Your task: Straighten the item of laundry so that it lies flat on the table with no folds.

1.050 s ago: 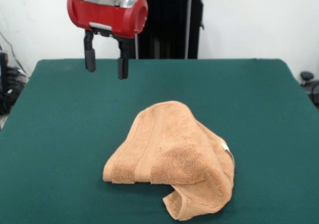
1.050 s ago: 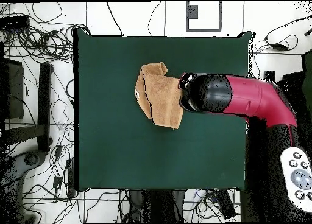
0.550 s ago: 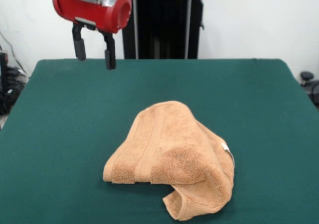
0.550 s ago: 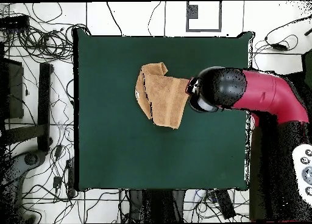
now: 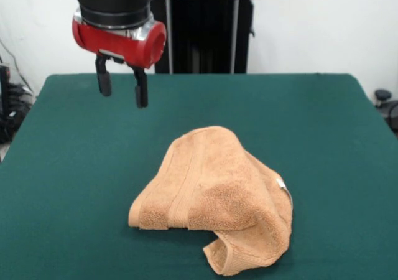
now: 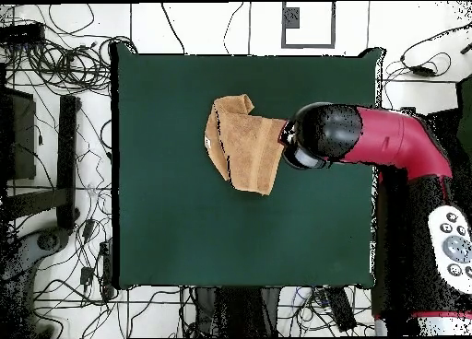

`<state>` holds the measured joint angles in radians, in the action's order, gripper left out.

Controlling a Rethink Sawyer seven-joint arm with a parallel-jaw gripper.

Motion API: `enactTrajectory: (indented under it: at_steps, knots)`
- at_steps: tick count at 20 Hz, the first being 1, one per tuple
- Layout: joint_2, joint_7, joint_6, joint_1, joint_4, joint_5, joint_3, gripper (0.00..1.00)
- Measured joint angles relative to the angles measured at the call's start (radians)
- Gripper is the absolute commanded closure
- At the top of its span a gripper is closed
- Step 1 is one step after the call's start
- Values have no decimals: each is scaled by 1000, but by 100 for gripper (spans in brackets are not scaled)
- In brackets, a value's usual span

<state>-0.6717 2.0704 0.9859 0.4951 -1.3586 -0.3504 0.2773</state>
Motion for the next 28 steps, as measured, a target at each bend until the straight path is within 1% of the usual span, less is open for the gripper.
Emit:
enactTrajectory:
  at_steps: [6, 17, 28]
  knots:
    - [33, 0, -43, -15, 1, -41, 0, 0]
    - [69, 0, -91, -49, 19, -44, 0, 0]
    - [111, 0, -153, -113, 81, -43, -2, 0]
